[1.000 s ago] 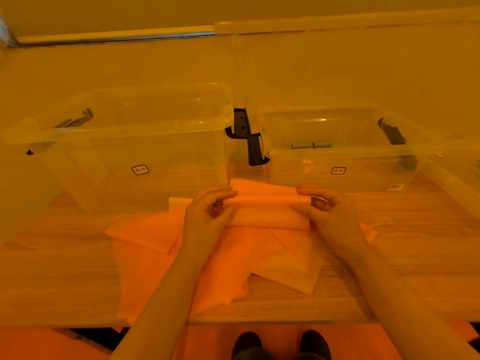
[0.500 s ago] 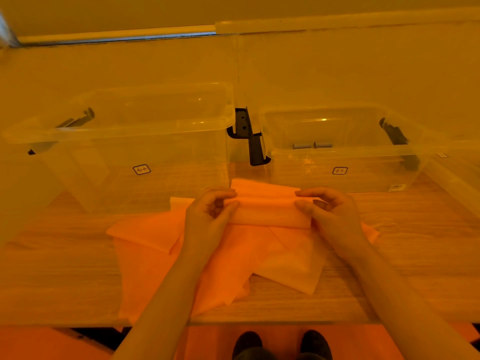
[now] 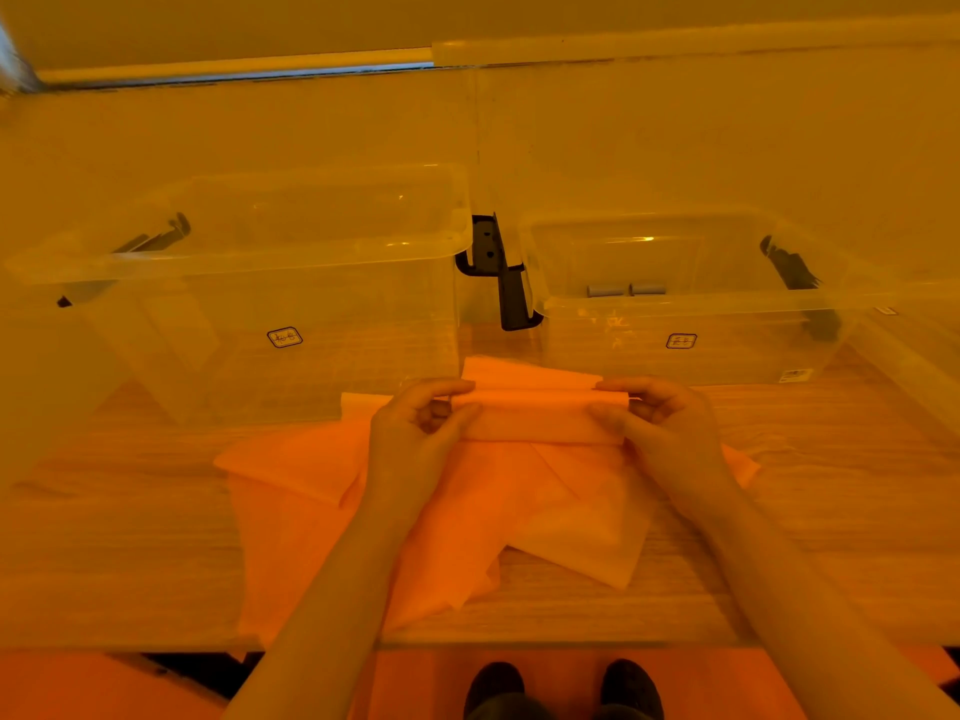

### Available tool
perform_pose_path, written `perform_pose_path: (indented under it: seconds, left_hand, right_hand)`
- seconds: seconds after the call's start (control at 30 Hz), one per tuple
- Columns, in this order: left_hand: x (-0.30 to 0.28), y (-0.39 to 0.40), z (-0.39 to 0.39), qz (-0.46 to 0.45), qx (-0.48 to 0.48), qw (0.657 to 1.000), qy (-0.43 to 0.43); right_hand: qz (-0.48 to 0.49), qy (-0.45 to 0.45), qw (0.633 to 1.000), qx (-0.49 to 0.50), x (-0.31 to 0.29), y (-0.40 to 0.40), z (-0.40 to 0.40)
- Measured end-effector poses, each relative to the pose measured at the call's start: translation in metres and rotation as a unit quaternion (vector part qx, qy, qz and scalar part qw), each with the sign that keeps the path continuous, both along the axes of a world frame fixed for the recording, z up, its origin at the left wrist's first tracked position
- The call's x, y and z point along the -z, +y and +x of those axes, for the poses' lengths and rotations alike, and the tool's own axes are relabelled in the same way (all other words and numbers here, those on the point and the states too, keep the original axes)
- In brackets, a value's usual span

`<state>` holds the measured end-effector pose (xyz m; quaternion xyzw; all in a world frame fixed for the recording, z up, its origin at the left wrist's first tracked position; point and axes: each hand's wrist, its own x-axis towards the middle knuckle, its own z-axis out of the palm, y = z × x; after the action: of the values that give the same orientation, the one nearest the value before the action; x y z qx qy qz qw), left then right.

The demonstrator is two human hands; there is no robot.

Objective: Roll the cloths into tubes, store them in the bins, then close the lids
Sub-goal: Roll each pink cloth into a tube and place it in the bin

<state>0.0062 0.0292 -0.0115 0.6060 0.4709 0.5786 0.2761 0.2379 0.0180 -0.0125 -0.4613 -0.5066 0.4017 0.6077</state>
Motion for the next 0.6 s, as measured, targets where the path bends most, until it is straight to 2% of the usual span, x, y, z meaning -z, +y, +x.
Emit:
perform_pose_path:
  seconds: [0.1,0.27,0.43,0.6]
  left_hand:
    - [0.001,0.0005,0.0008,0.014,-0.009,1.0,0.011]
    - [0.0022,0.0017,0.0009,0.019,0.007,1.0,0.007]
    - [0.0025,0.0017,0.0004,0.055,0.038,0.998,0.021]
    - [0.0048,0.0044,-0.001,0.051,0.043,0.998,0.022]
  right_hand:
    - [0.012,-0.012,1.0,0.012,-0.0013,-0.0005,-0.0014]
    - [0.006,0.024,1.0,-0.004,0.0,0.0015,-0.0002]
    - [0.035,-0.003,0.999,-0.002,0.0036,0.0044,0.0027]
    - [0.011,-0.001,1.0,-0.011,0.0031,0.0053,0.0036]
